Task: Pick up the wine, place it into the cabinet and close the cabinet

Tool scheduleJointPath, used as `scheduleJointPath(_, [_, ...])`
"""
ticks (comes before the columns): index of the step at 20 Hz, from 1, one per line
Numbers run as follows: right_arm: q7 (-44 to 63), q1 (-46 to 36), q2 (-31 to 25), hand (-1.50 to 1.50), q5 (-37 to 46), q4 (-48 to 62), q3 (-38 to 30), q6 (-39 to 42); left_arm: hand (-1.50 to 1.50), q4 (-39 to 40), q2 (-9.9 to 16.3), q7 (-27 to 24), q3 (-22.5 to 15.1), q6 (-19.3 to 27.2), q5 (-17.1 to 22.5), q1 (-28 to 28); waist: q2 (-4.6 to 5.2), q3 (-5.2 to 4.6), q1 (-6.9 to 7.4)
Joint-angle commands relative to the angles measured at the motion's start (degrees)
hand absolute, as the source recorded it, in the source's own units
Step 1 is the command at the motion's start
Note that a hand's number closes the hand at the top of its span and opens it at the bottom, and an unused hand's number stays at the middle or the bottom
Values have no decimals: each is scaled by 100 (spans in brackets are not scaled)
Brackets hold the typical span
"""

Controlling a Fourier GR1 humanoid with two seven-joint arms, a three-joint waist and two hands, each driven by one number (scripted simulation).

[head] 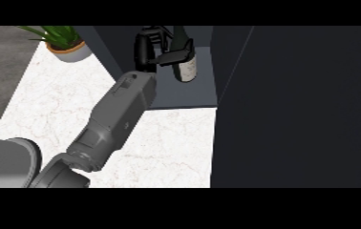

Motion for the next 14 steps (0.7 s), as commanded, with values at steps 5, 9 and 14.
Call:
scheduleJointPath(5, [-210,437,-11,-150,-535,-335,-163,244,150,376,0,-82,647,-264,484,-189,29,4,-98])
scheduleJointPath(9, [76,97,87,-150,-220,-253,139,38,150,547,-23,-218,591,-396,477,-199,21,-3,-52])
scheduleJointPath(14, [-328,4,105,-150,-39,96,240,7,150,707,-22,-286,599,-410,466,-288,31,0,-58])
